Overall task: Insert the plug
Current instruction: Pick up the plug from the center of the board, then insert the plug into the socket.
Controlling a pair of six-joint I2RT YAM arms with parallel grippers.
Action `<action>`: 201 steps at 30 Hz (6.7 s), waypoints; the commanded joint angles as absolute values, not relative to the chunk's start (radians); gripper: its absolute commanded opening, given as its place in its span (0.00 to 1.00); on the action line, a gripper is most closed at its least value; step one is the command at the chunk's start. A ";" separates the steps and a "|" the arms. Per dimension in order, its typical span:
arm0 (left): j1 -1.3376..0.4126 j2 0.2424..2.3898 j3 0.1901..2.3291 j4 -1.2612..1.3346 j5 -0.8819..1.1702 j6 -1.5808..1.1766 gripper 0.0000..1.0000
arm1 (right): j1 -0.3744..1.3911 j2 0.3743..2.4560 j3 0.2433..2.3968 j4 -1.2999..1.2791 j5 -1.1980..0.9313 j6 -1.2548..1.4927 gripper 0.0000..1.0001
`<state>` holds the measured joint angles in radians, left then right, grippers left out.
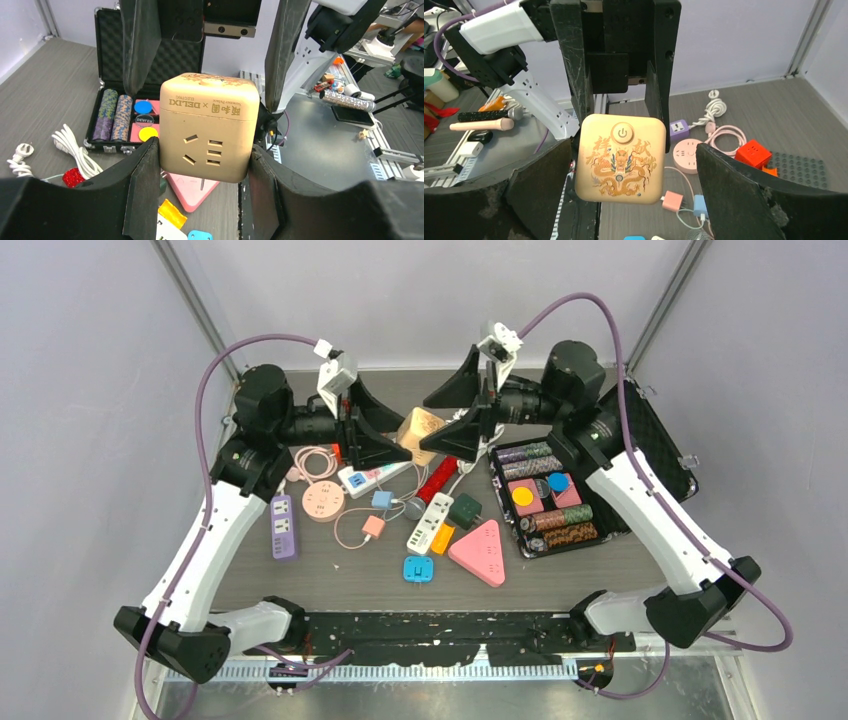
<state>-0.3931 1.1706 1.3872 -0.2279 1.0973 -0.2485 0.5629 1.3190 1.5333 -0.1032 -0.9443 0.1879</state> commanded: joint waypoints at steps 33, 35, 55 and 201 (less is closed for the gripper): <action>-0.377 1.030 1.293 -0.422 0.577 0.082 1.00 | 0.630 1.411 1.587 -0.226 -0.609 0.109 0.05; -0.365 1.021 1.255 -0.397 0.525 0.048 1.00 | 0.627 1.412 1.547 -0.179 -0.546 0.120 0.05; -0.172 1.258 0.932 -0.116 0.329 -0.506 0.85 | 0.606 1.845 1.642 0.089 -0.237 0.141 0.05; -0.119 1.429 1.005 -0.360 0.284 -0.448 0.86 | 0.600 2.221 1.980 -0.646 0.024 0.115 0.70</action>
